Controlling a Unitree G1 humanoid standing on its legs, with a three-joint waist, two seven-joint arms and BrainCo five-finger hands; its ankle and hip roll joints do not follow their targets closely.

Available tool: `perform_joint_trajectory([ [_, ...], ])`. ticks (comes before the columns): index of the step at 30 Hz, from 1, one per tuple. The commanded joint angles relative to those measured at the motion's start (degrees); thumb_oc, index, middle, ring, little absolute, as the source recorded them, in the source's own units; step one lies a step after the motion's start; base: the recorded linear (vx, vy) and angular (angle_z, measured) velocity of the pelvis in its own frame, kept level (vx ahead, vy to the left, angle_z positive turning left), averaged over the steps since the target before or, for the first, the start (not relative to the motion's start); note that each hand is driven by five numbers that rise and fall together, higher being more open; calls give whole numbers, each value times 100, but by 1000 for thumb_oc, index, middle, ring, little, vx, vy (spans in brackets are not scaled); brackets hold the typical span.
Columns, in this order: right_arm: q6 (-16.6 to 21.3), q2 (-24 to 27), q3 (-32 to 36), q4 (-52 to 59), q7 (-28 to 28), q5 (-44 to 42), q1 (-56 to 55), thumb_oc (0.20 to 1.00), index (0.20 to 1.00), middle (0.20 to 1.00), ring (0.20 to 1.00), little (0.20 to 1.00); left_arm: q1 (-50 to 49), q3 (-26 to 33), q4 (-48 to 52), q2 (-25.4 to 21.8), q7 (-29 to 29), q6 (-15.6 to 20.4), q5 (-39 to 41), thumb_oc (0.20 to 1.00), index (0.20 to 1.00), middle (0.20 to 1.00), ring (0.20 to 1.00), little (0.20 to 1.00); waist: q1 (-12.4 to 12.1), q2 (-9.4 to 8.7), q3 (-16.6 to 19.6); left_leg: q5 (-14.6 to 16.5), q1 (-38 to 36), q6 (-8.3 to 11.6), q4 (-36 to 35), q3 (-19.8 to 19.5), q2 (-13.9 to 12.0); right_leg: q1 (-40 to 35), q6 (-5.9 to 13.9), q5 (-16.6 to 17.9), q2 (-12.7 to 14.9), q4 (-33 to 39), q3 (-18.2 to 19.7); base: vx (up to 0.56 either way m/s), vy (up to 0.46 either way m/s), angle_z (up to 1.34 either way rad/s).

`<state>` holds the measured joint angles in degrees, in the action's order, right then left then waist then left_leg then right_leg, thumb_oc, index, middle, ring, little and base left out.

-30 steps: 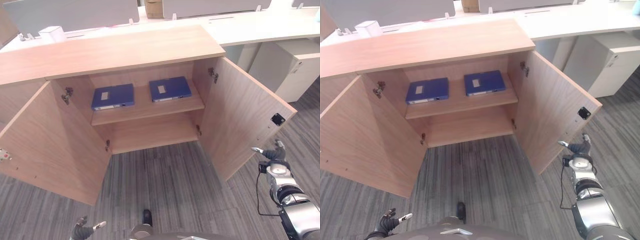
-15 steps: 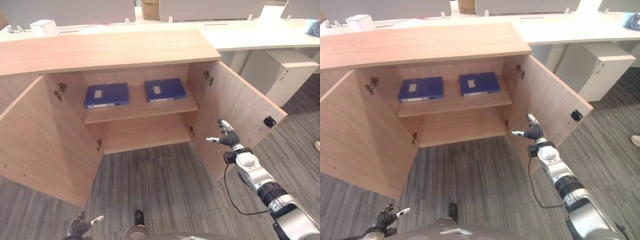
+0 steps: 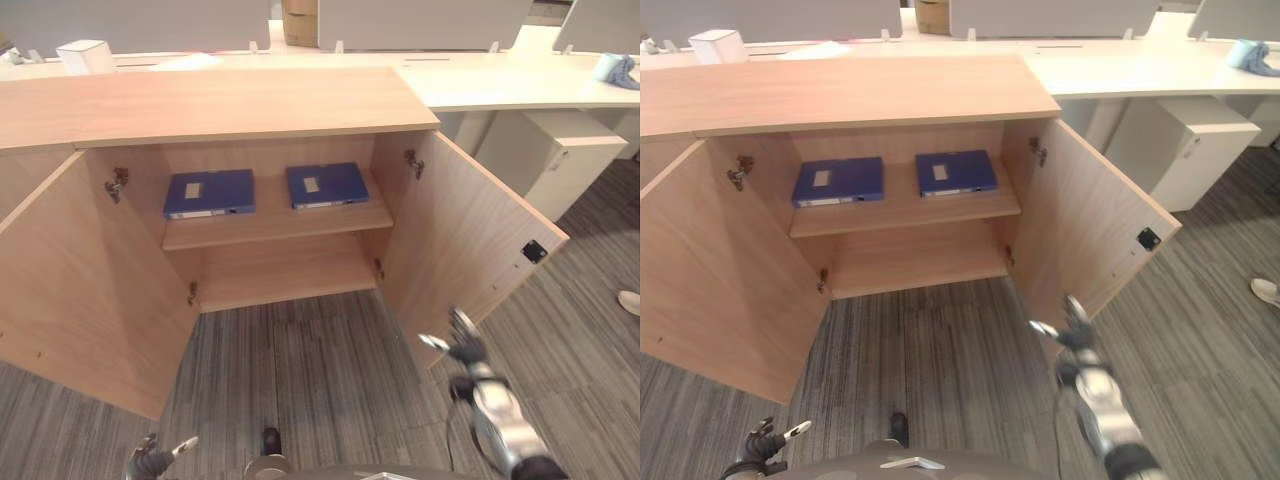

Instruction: Put the empty folder in the office cabinet

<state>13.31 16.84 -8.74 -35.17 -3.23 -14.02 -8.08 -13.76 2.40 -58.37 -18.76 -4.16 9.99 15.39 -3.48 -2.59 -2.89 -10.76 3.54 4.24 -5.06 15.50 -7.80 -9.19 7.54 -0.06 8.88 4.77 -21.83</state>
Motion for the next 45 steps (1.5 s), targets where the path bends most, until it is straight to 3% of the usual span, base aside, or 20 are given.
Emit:
perform_joint_trajectory([
  [1,291,153,215,-302,-629,205,760,1000,1000,1000,1000,1000,328,-95,-248,-83,145,263,-44,1000,1000,1000,1000,1000,-59,253,-8,492,-372,281,6,111,-113,475,182,420,80,23,162,18,18,-9],
  [7,261,678,1192,-1267,-1241,-281,1313,1000,1000,1000,1000,1000,399,-320,48,-228,103,292,161,1000,1000,1000,1000,1000,-67,413,-256,442,-120,268,6,63,-39,746,195,470,144,23,184,-55,6,-3],
  [10,191,1607,1558,-2039,-1480,-598,2088,1000,1000,1000,1000,1000,559,-578,134,-355,81,315,309,1000,1000,1000,1000,1000,-113,582,-491,352,104,302,6,-9,-24,982,162,478,165,-30,205,-94,-15,2],
  [12,174,1863,1559,-2315,-1500,-694,2371,1000,1000,1000,1000,1000,603,-645,147,-377,74,319,351,1000,1000,1000,1000,1000,-139,636,-536,296,188,306,6,-20,-20,1047,149,501,162,-36,203,-89,-14,5],
  [14,94,2599,1395,-3135,-1510,-1025,3385,1000,1000,1000,1000,1000,769,-911,159,-467,49,345,510,1000,1000,1000,1000,1000,-223,851,-752,170,378,377,6,-92,-27,1237,137,480,173,-102,182,-152,-25,15],
  [19,-33,3594,720,-3738,-1361,-1117,4855,1000,1000,1000,1000,1000,848,-1144,176,-448,10,354,702,1000,1000,1000,1000,1000,-335,1149,-938,-40,679,460,6,-137,-46,1617,98,392,181,-355,188,-87,-27,2],
  [24,-91,4088,-199,-3772,-1102,-1011,6070,1000,1000,1000,1000,1000,796,-1198,153,-416,-88,317,859,1000,1000,1000,1000,1000,-458,1366,-1057,-230,992,575,6,-153,-78,1939,66,332,186,-557,139,-80,-33,3],
  [29,-31,3973,-1057,-3371,-632,-1010,6790,1000,1000,1000,1000,1000,644,-1176,53,-422,-202,261,856,1000,1000,1000,1000,1000,-573,1482,-1054,-353,1161,659,6,-166,-160,2028,25,314,86,-508,134,-38,-31,-1],
  [34,1,3772,-1381,-2956,-368,-963,6829,1000,1000,1000,1000,1000,586,-1114,49,-497,-275,238,839,1000,1000,1000,1000,1000,-605,1497,-1022,-409,1128,669,6,-186,-206,1936,-30,278,25,-481,115,-1,-5,1],
  [41,88,3403,-1645,-1871,-132,-826,6507,1000,1000,1000,1000,1000,600,-1037,105,-625,-355,240,779,1000,1000,1000,1000,1000,-593,1431,-1015,-421,1087,664,6,-230,-234,1816,-68,275,-48,-388,57,-9,2,-1],
  [45,282,2862,-1594,-473,3,-836,5551,1000,1000,1000,1000,1000,586,-907,193,-585,-291,234,629,1000,1000,1000,1000,1000,-528,1289,-1022,-357,965,612,6,-261,-279,1699,-73,298,-54,-375,-1,-15,10,-3],
])
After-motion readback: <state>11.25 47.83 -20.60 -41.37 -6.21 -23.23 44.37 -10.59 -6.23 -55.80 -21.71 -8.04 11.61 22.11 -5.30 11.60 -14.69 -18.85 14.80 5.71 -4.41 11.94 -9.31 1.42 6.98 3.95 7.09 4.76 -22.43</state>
